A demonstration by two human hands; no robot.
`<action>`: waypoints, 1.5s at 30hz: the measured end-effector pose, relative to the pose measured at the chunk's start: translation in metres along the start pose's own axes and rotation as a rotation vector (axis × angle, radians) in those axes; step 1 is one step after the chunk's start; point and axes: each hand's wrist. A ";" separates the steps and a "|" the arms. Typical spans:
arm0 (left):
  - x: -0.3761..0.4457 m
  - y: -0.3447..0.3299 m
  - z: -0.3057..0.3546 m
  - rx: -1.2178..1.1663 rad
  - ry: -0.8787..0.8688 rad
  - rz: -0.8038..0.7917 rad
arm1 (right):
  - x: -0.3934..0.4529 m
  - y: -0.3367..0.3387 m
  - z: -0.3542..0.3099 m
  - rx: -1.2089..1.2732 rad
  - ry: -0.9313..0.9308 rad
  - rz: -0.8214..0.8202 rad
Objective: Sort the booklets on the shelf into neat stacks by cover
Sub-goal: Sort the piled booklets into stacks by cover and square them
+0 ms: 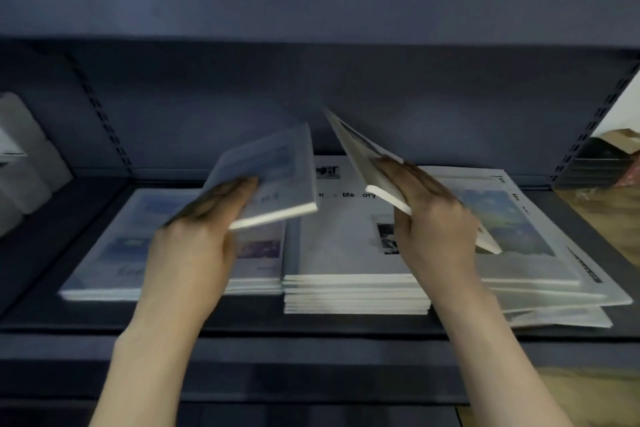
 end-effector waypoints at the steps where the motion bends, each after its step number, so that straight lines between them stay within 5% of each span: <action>1: -0.005 0.000 -0.006 -0.005 0.009 -0.014 | 0.001 -0.002 -0.004 -0.014 -0.005 -0.006; 10: -0.004 0.001 -0.044 -0.039 0.028 -0.082 | -0.015 -0.022 -0.028 -0.115 0.032 -0.158; 19: -0.004 -0.004 -0.062 0.012 -0.039 -0.093 | -0.034 -0.029 -0.041 -0.074 -0.031 -0.613; 26: -0.010 -0.004 -0.073 0.027 -0.057 -0.077 | -0.029 -0.031 -0.041 -0.024 -0.043 -0.789; 32: -0.013 -0.006 -0.085 0.021 -0.030 -0.087 | -0.027 -0.034 -0.033 0.155 -0.074 -0.796; 45: -0.012 -0.015 -0.084 0.070 -0.107 -0.065 | -0.025 -0.038 -0.032 0.126 -0.052 -0.819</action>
Point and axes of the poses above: each hand's wrist, its own x-axis towards the middle knuckle, its own y-axis out of the back of the hand, z = x × y, and after that the axes turned 4 degrees about -z, right-handed
